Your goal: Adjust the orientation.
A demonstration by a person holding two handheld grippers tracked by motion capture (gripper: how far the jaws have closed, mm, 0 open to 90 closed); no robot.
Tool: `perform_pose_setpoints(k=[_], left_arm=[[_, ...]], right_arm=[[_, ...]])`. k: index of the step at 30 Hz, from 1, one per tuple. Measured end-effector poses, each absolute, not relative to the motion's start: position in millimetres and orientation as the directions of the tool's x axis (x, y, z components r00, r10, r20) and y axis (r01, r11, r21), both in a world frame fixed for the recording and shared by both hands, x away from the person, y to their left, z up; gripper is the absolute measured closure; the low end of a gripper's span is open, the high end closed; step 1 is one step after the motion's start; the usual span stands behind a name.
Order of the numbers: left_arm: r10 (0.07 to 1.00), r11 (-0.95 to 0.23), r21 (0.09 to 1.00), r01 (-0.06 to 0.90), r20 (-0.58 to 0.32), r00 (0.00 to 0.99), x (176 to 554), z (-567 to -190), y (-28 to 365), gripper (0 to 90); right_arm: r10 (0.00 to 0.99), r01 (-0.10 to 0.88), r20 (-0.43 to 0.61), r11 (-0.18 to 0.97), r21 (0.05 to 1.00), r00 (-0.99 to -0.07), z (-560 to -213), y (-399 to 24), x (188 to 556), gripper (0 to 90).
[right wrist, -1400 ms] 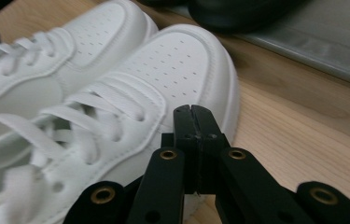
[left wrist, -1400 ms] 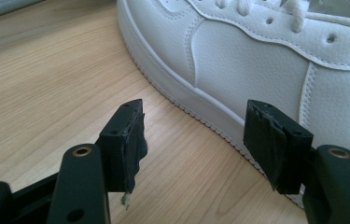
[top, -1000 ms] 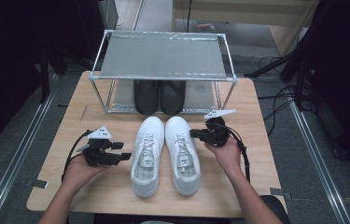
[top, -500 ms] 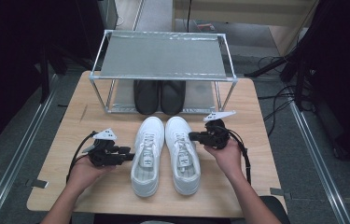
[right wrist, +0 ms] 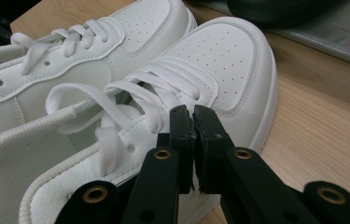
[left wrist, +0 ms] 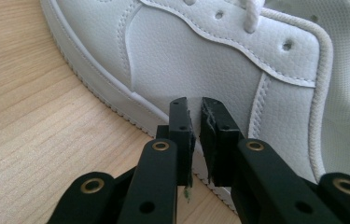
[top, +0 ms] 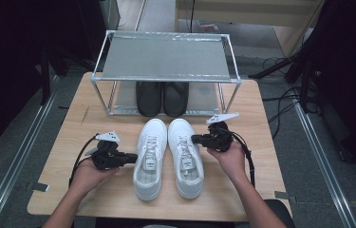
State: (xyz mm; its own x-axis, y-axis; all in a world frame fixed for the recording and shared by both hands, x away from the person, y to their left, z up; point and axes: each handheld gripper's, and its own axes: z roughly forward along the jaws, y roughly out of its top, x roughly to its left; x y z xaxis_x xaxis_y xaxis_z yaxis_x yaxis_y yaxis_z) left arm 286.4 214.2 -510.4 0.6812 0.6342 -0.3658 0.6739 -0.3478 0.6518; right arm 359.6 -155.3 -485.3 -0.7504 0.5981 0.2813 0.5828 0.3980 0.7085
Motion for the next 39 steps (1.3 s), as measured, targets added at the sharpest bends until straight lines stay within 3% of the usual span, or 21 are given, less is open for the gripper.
perform_pose_setpoints(k=[17,20,25,39], left_arm=[[0.641,-0.357,0.653,0.668,-0.348,0.684,284,-509,211,87.5],[0.604,-0.370,0.652,0.662,-0.372,0.704,283,-511,204,87.5],[0.564,-0.470,0.663,0.582,-0.281,0.776,274,-509,175,85.3],[0.567,-0.470,0.673,0.571,-0.266,0.780,270,-510,155,86.0]], right_arm=[[0.599,0.585,0.282,0.399,0.706,-0.749,-486,-155,360,87.1],[0.599,0.586,0.283,0.399,0.705,-0.749,-486,-154,360,87.1],[0.606,0.583,0.274,0.398,0.709,-0.747,-486,-154,360,87.1],[0.658,0.561,0.217,0.371,0.740,-0.721,-487,-152,367,90.0]])
